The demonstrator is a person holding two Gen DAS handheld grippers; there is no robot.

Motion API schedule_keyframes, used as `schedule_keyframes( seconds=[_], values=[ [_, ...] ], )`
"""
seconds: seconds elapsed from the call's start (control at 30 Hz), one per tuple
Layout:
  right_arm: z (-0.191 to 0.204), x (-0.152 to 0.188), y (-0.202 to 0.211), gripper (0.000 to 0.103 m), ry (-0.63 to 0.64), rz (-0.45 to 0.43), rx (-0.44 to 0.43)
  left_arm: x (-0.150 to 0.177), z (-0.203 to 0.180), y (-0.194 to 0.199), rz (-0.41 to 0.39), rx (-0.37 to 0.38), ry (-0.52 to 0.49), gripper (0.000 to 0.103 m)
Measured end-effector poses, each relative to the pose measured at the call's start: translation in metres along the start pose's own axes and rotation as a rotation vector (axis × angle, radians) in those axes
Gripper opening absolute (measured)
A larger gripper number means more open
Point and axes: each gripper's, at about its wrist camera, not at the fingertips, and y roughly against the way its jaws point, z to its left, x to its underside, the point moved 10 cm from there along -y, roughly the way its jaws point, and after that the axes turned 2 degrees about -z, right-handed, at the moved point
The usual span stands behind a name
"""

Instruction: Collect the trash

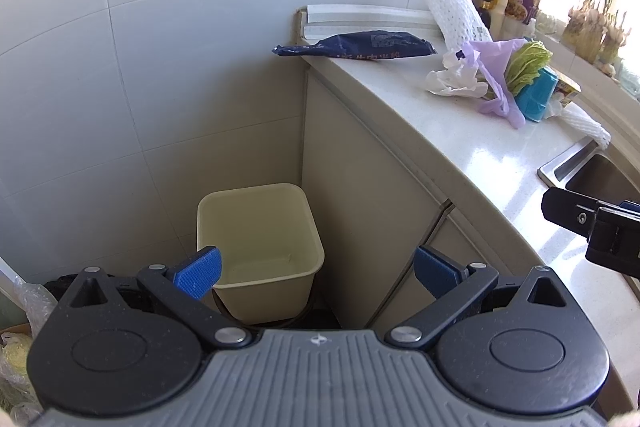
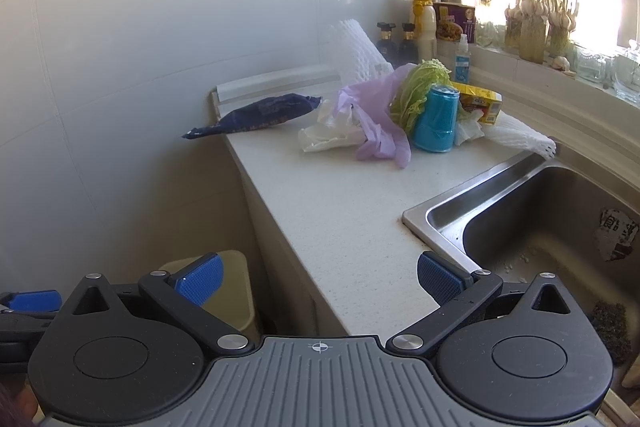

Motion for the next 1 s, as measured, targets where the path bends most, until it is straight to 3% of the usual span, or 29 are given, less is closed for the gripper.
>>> schedule_keyframes(
  seconds=[0.63,1.0],
  values=[
    [0.004,0.002,-0.004,0.103,0.007,0.002,-0.004,-0.004,0.007,0.003,-0.021,-0.029,0.013,0.103],
    [-0.006,-0.020,-0.015,0.103,-0.001,-0.039,0.018,-0.020,0.004,-0.007,-0.058,-0.027,0.015,0.103]
  ],
)
